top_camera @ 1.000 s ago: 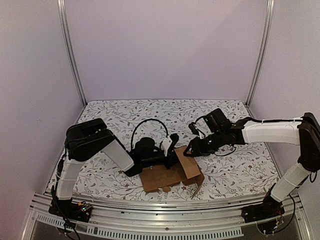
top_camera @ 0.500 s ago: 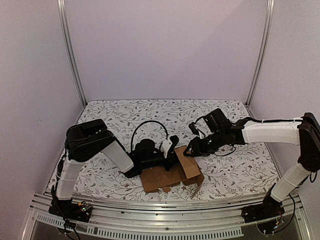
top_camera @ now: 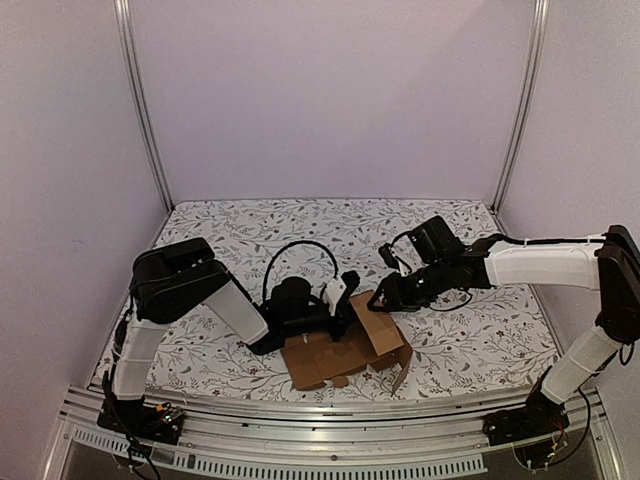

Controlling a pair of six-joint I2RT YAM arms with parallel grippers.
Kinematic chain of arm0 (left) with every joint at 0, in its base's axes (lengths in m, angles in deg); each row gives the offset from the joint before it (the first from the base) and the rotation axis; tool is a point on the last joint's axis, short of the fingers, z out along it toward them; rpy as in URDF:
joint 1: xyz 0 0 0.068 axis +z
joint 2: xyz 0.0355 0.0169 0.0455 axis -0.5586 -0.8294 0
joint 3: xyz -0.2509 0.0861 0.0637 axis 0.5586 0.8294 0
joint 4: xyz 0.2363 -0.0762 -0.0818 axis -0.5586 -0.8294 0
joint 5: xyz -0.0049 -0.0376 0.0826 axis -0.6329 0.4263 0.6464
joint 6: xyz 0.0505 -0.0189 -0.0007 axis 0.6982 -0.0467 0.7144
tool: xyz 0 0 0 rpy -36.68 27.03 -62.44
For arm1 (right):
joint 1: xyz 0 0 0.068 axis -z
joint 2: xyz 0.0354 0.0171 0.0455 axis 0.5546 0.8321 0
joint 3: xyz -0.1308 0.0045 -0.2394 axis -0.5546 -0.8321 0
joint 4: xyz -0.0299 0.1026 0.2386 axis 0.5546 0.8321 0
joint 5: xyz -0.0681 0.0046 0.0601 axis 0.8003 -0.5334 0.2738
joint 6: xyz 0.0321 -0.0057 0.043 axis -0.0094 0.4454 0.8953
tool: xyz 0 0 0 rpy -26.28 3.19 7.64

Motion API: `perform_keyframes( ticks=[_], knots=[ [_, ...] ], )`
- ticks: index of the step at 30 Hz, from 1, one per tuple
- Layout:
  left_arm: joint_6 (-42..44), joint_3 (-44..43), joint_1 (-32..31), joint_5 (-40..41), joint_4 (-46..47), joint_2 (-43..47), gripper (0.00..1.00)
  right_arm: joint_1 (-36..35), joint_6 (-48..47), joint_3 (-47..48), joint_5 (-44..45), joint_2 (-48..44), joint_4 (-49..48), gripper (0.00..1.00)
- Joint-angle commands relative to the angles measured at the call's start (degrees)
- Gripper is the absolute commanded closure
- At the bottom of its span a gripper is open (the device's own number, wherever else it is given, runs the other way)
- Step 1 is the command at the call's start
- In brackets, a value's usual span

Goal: Fold the paper box

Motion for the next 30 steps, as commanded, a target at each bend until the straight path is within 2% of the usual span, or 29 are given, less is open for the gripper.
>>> perform_keyframes(
  ticks=[1, 8, 18, 22, 27, 30],
  knots=[
    [1.26, -0.22, -0.96, -0.37, 2.26, 1.04, 1.0, 0.03, 0.59, -0.27, 0.46, -0.8, 0.6, 0.6],
    [2.52, 1.84, -0.96, 4.06, -0.08, 3.66, 1.0, 0.03, 0.36, 0.64, 2.19, -2.15, 1.66, 0.49],
    [1.95, 5.47, -0.92, 17.95, -6.38, 9.35, 1.0, 0.14, -4.47, 7.29, 8.04, -7.05, 11.05, 0.36],
    [-0.03, 4.18, -0.91, 22.09, -14.72, 11.84, 1.0, 0.96, -5.82, 9.56, 10.71, -9.27, 14.28, 0.35],
    [-6.33, -4.03, -0.52, 28.99, -37.5, 14.54, 1.0, 1.09, -6.68, 11.92, 11.7, -11.66, 16.68, 0.34],
    [-8.74, -2.67, -0.12, 29.22, -37.02, 16.52, 1.0, 1.11, -6.78, 13.06, 10.91, -12.18, 17.11, 0.36]
  ],
)
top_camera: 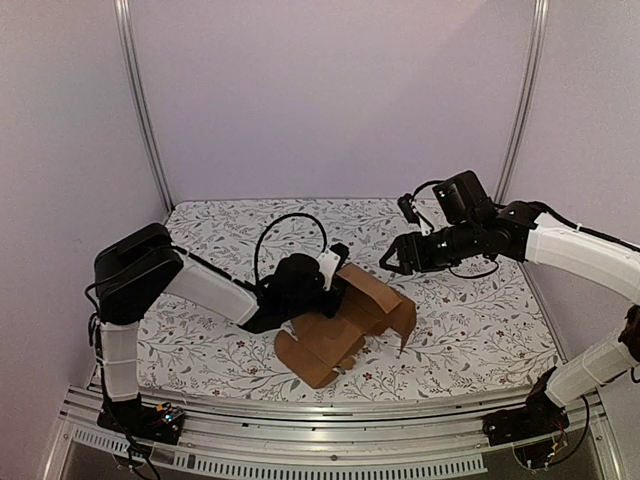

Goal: Fold the paper box

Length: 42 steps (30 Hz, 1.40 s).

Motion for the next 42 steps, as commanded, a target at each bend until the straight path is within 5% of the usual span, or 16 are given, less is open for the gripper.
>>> perform_keyframes(
  ticks=[1, 11, 19, 42],
  knots=[
    [-6.76, 0.77, 0.28, 4.84, -8.59, 4.57, 1.0, 0.3, -0.9, 2.17, 0.93, -1.49, 3.01, 0.38],
    [-16.98, -4.65, 0.5, 9.15, -25.5, 5.23, 1.0, -0.02, 5.05, 2.45, -0.99, 2.85, 0.66, 0.8],
    [-21.94, -5.92, -0.71, 14.24, -31.39, 5.32, 1.0, -1.15, 7.94, 3.46, 3.3, 9.24, -0.29, 0.99],
    [-26.27, -7.77, -3.35, 17.61, -35.18, 5.38, 1.0, -4.66, 16.72, 4.21, 5.14, 20.31, -7.78, 1.0]
  ],
)
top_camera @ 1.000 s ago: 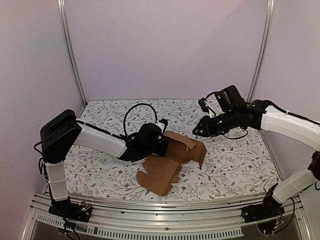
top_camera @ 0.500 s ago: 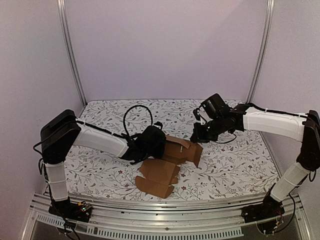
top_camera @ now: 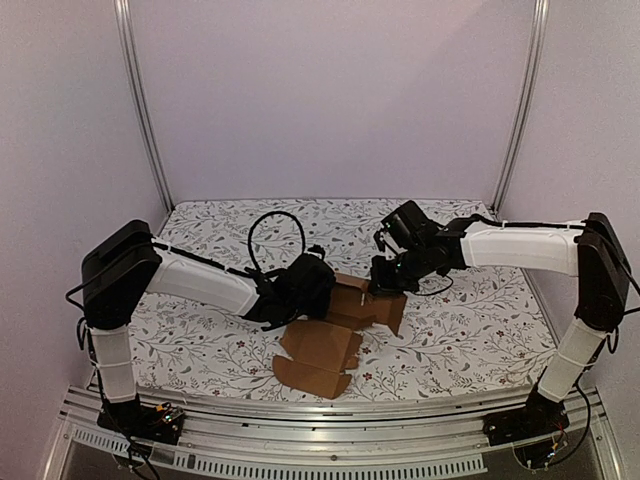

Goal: Fold the paper box

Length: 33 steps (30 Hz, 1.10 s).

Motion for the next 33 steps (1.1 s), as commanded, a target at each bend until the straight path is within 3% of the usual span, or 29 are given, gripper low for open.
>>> perform_keyframes(
  ticks=[1, 19, 33],
  knots=[
    [-2.36, -1.76, -0.91, 0.2, -2.11, 0.58, 1.0, -1.11, 4.01, 0.65, -0.74, 1.69, -4.44, 1.0],
    [-8.74, -7.32, -0.73, -6.24, -8.88, 4.41, 1.0, -1.65, 12.73, -3.13, 4.49, -6.23, -15.59, 1.0],
    [-11.86, -4.97, 2.75, -7.46, -7.57, 6.55, 1.0, -1.73, 9.31, -3.56, 2.95, -12.76, -12.22, 0.99]
  ],
)
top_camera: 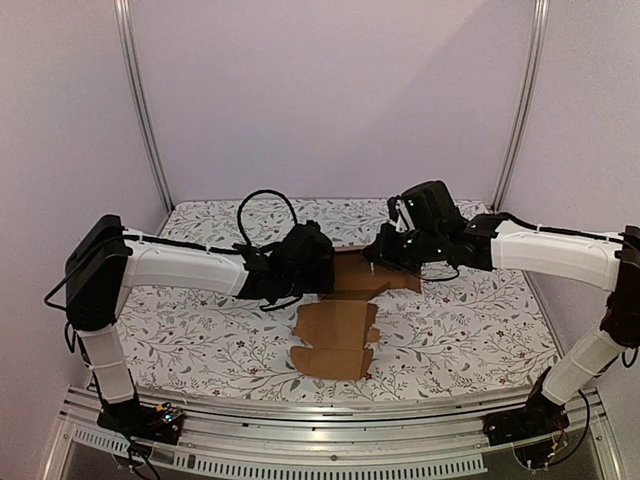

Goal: Fold the paper box

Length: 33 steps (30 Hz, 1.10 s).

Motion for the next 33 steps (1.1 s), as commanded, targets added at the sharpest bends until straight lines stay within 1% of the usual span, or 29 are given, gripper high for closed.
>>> perform_keyframes(
  ticks=[1, 7, 12, 16, 22, 25, 28, 33],
  knots=[
    [-1.62, 1.55, 1.94, -3.06, -0.23, 1.57, 1.0, -0.41, -2.92, -0.47, -0.77, -4.13, 1.36, 0.99],
    [-2.33, 1.91, 3.86, -4.38, 0.0, 2.88, 1.0, -0.39, -7.8, -1.0, -2.73, -9.2, 4.04, 0.99],
    [-4.23, 2.85, 5.67, -7.27, 0.76, 5.29, 1.0, -0.39, -14.2, -2.79, -4.68, -16.27, 4.02, 0.98],
    [-6.59, 3.4, 7.09, -10.66, 1.58, 7.37, 1.0, -0.45, -20.51, -5.1, -7.5, -21.27, 2.91, 1.0],
    [-11.31, 5.01, 9.16, -16.61, 4.74, 10.22, 1.0, -0.4, -27.54, -13.41, -10.29, -28.88, -4.75, 1.0],
    [-13.14, 5.43, 9.81, -19.4, 7.16, 11.24, 1.0, -0.46, -29.37, -18.85, -12.54, -31.11, -13.5, 1.0],
    [-14.86, 6.03, 10.03, -21.86, 8.48, 12.19, 1.0, -1.03, -29.77, -23.01, -12.23, -31.65, -21.03, 1.0],
    [-17.1, 6.89, 10.21, -25.22, 10.73, 13.16, 1.0, -2.23, -29.83, -23.79, -10.15, -27.9, -28.79, 1.0]
  ],
)
